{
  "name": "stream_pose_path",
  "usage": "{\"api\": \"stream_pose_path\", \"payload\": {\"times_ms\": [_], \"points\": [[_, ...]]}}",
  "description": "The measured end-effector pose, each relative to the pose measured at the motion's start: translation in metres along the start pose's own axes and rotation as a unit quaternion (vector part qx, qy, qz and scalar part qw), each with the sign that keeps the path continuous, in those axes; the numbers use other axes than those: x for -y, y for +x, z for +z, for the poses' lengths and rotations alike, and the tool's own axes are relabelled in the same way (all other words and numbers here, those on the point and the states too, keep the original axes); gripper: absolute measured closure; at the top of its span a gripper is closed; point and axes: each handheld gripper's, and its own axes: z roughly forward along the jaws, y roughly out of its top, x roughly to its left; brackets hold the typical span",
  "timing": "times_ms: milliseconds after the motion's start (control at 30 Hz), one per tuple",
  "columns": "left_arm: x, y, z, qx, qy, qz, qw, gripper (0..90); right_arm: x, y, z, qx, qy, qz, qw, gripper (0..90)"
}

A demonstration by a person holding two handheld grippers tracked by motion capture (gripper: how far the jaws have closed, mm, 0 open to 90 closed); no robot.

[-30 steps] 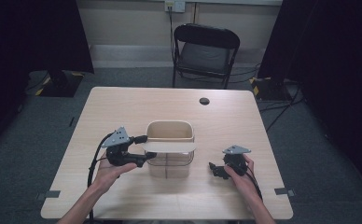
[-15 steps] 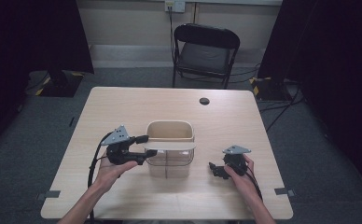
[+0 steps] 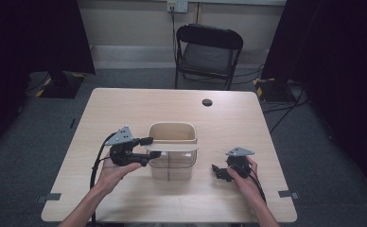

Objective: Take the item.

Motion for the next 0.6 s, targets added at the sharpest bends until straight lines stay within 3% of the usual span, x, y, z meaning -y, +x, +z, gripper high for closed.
{"api": "stream_pose_path", "payload": {"times_ms": [300, 367, 600], "points": [[-0.0013, 0.0031, 0.0006, 0.011, -0.001, 0.003, 0.9999, 40.5, 0.0, 0.0, 0.0, 0.0, 0.0, 0.0, 1.0, 13.7], [-0.0011, 0.004, 0.0013, 0.016, -0.006, -0.007, 0.9998, 40.8, 0.0, 0.0, 0.0, 0.0, 0.0, 0.0, 1.0, 13.7], [-0.002, 0.0059, 0.0014, 0.018, -0.01, -0.014, 0.9997, 41.5, 0.0, 0.0, 0.0, 0.0, 0.0, 0.0, 1.0, 13.7]]}}
